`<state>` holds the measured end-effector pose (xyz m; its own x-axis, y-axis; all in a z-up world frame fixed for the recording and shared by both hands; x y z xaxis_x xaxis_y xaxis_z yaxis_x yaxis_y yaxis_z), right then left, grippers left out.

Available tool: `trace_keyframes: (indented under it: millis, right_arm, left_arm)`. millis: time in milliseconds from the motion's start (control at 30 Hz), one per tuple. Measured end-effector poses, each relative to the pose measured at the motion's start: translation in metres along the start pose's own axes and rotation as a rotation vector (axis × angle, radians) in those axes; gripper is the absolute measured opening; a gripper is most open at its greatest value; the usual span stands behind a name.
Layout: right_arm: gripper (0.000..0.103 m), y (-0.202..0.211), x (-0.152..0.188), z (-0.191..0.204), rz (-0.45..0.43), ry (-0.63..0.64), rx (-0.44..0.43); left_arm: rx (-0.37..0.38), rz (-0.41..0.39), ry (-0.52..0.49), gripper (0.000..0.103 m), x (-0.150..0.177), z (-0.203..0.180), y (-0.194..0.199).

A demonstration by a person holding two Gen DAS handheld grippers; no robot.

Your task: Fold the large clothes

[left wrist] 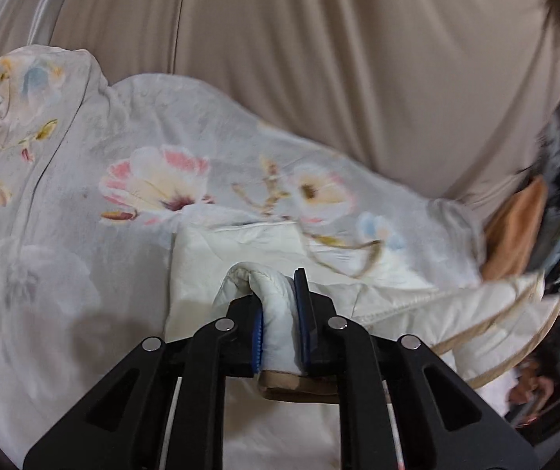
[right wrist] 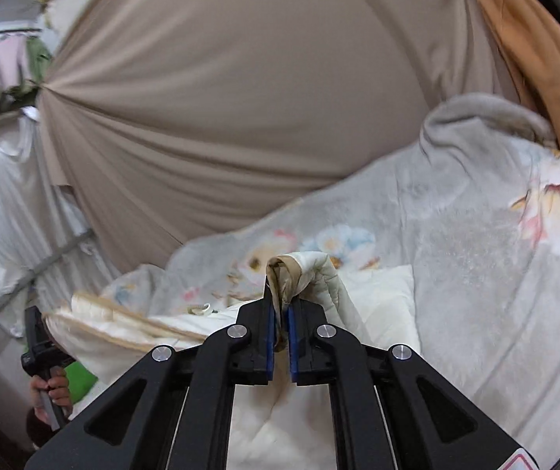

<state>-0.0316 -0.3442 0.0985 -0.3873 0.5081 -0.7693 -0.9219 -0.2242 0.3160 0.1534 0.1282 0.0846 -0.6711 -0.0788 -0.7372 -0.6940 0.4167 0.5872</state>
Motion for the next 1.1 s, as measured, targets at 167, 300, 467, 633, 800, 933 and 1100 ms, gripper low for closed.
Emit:
trace_keyframes:
  millis: [167, 300, 467, 633, 800, 933, 1100]
  right_arm:
    - [0.017, -0.071, -0.013, -0.031, 0.049, -0.056, 0.076]
    - [0.029, -0.061, -0.027, -0.047, -0.039, -0.101, 0.084]
    - [0.030, -0.039, -0.031, -0.026, -0.093, -0.004, 0.103]
    - [0.030, -0.070, -0.008, 0.046, -0.012, 0.224, 0.073]
    - [0.028, -0.138, 0.034, 0.106, 0.158, 0.413, 0.027]
    - [0.017, -0.188, 0.071, 0.127, 0.305, 0.516, 0.001]
    - [0.017, -0.206, 0.072, 0.082, 0.341, 0.531, 0.132]
  left_arm:
    - [-0.099, 0.106, 0.062, 0.019, 0.002, 0.031, -0.083]
    - [0.004, 0.082, 0.168, 0.025, -0.005, 0.048, -0.075]
    - [0.133, -0.050, 0.144, 0.049, -0.032, 0.020, -0.012]
    - [-0.125, -0.492, -0.119, 0.086, -0.060, -0.039, 0.064]
    - [0.043, -0.227, -0.244, 0.086, -0.049, -0.102, -0.010]
    - [0.043, 0.044, -0.346, 0.079, -0.007, -0.125, -0.118]
    - [-0.098, 0.127, -0.332, 0.074, 0.021, -0.075, -0.172]
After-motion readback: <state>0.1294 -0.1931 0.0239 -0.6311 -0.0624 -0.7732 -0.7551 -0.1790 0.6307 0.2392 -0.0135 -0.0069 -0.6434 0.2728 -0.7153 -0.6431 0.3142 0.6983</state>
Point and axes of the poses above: each gripper's, at about its wrist camera, not at the fingertips, and y roughly against the way its jaws point, z to its left, x to its underside, the point moved 4 cm from there along -y, roughly the way its jaws point, and after that the axes turned 3 degrees about -y, right-handed, at the moved point
